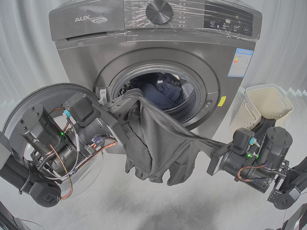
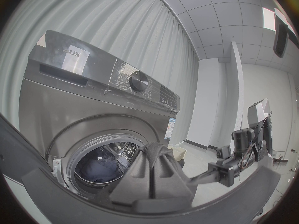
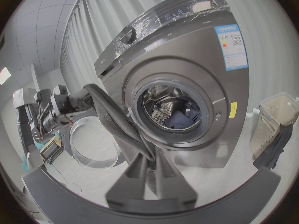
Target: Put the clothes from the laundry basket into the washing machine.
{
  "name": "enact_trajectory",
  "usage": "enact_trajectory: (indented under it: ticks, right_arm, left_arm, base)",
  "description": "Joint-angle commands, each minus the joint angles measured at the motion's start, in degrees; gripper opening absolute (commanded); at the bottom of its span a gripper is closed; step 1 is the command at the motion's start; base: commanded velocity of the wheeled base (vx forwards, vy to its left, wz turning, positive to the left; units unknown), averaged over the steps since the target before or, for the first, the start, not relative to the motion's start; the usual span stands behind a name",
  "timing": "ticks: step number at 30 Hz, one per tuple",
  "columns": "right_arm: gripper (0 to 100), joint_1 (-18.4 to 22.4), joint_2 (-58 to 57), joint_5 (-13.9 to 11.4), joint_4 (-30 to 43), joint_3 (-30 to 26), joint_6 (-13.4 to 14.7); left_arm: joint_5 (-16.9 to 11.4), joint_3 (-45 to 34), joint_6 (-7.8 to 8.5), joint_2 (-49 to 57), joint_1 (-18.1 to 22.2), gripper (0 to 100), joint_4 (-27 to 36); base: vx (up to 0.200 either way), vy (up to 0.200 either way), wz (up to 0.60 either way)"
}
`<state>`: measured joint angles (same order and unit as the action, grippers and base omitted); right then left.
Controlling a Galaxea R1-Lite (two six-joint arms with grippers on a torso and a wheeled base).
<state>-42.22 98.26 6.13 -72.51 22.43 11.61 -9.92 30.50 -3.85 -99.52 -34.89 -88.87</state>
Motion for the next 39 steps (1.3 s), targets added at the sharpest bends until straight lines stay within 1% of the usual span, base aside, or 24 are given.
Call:
enact_trajectory:
  ticks: [1, 3, 8, 12, 16, 21, 24, 25, 28, 36, 39]
  right_arm:
    - [100, -1.9, 4.8, 0.0, -0.1, -0.2, 0.3]
    - [100, -3.7, 6.9, 0.1, -0.1, -0.5, 0.3]
    - [100, -4.8, 10.2, 0.0, -0.4, -0.2, 0.3]
    - [100, -4.8, 13.2, -0.1, -1.1, 0.6, -0.4]
    - [100, -3.9, 16.4, -0.1, -1.7, 2.9, -0.5]
    - [100, -3.8, 19.7, -0.1, -2.5, 5.3, -0.9]
    - [100, -2.9, 22.7, -0.1, -3.4, 8.2, -1.7]
    - [100, -2.9, 22.7, -0.1, -3.4, 8.2, -1.7]
    - [100, -3.0, 26.0, -0.2, -4.8, 11.9, -2.3]
    - [100, -3.7, 29.3, -0.2, -5.1, 17.2, -2.3]
    - [100, -3.8, 31.0, -0.1, -5.9, 20.3, -2.3]
  left_arm:
    - [0.1, 0.1, -0.01, -0.1, -0.4, 0, 0.0]
    - [0.1, 0.1, -0.01, 0.0, -0.4, 0, 0.0]
    - [0.1, 0.4, -0.01, 0.2, -0.4, 0, 0.0]
    - [0.1, 0.4, -0.01, 0.2, -0.4, 0, 0.0]
    - [0.1, 0.4, 0.07, 0.2, -0.9, 0, 0.0]
    - [0.1, 0.3, 0.07, 0.3, -1.1, 0, 0.0]
    - [0.0, 0.3, 0.07, 0.4, -1.2, 0, 0.0]
    - [0.0, 0.3, 0.07, 0.4, -1.2, 0, 0.0]
    - [-0.1, 0.3, 0.16, 0.5, -1.2, 0, 0.0]
    - [-0.1, 0.2, 0.16, 0.5, -1.8, 0, 0.0]
    - [-0.2, 0.1, 0.16, 0.6, -2.3, 0, 0.0]
  base:
    - [0.0, 0.0, 0.0]
    - [0.0, 0.0, 0.0]
    - [0.0, 0.0, 0.0]
    - [0.0, 0.0, 0.0]
    - [0.0, 0.0, 0.0]
    - [0.0, 0.0, 0.0]
    - [0.0, 0.0, 0.0]
    - [0.0, 0.0, 0.0]
    - [0.0, 0.0, 0.0]
    - [0.0, 0.0, 0.0]
    - [0.0, 0.0, 0.0]
